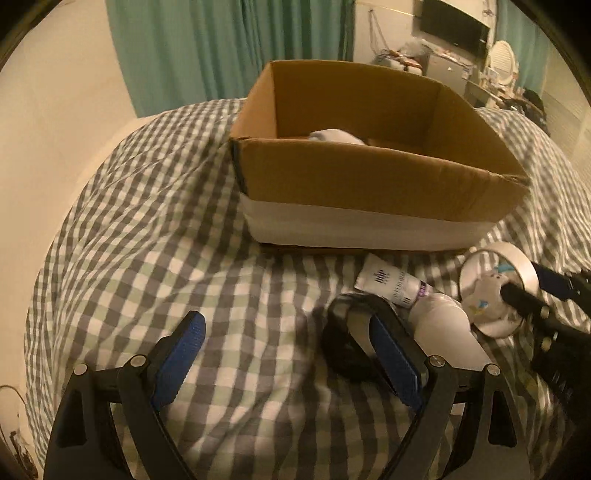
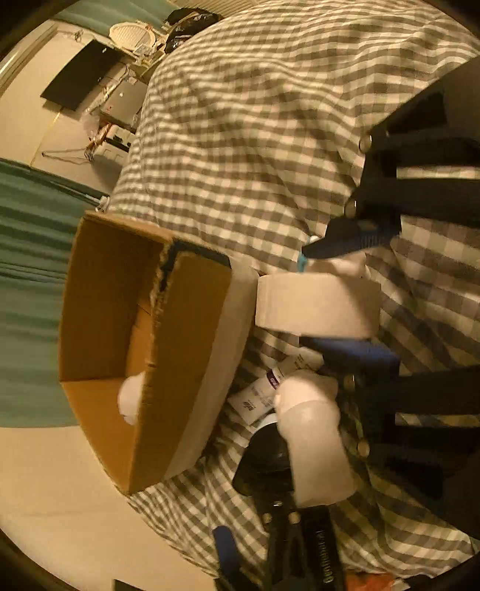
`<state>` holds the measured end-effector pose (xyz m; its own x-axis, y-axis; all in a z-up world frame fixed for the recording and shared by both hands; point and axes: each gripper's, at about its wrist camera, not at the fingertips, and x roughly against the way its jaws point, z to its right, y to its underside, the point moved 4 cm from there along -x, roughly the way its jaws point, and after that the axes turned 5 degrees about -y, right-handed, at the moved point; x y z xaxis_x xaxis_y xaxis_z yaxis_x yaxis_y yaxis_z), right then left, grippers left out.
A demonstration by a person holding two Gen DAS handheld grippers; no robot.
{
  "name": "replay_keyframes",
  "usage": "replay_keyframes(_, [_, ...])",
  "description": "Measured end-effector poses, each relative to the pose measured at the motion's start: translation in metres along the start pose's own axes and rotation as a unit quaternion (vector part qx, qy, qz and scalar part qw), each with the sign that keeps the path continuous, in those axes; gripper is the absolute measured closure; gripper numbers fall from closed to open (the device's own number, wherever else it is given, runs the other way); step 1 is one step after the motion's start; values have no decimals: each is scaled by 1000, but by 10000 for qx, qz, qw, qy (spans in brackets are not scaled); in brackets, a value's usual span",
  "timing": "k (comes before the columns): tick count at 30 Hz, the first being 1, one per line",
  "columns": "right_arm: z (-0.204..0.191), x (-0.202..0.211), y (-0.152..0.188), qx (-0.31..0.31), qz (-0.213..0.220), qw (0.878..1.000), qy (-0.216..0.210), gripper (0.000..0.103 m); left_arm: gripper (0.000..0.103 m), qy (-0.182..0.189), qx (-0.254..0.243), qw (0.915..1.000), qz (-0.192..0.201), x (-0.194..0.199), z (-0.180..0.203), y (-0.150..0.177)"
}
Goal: Organize objects
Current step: 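Grasp the dark cup with the left tool while the right tool grasps the tape roll, then lower cup and tape roll into the box and open both tools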
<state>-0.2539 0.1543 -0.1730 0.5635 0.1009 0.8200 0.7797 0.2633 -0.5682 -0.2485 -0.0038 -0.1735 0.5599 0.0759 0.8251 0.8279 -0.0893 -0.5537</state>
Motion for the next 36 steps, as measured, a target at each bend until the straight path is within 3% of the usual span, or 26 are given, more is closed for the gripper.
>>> replay_keyframes(4, [6, 9, 3, -120, 146, 9998, -62, 74, 10, -121, 63, 9999, 92, -1, 3, 0])
replay_keyframes(7, [7, 13, 3, -149, 222, 9996, -107, 74, 13, -12, 121, 9999, 120, -2, 4, -3])
replay_keyframes(9, [6, 14, 2, -161, 238, 9995, -131, 74, 27, 148, 165, 9997, 59, -7, 4, -4])
replay_keyframes(11, [5, 16, 1, -179, 251, 9994, -162, 74, 57, 355, 214, 9991, -45, -12, 5, -4])
replay_keyframes(13, [5, 19, 1, -202, 280, 9992, -185, 74, 78, 450, 253, 9986, -118, -16, 6, -4])
replay_keyframes(16, [5, 22, 1, -231, 313, 9990, -240, 74, 92, 414, 217, 9988, -148, -20, 7, -3])
replay_keyframes(24, [4, 37, 4, -229, 448, 9984, -254, 74, 97, 289, 82, 9992, 254, 7, 9, -4])
replay_keyframes(36, [0, 92, 9, -287, 884, 9955, -202, 74, 97, 354, 414, 9961, 700, 68, -13, 1])
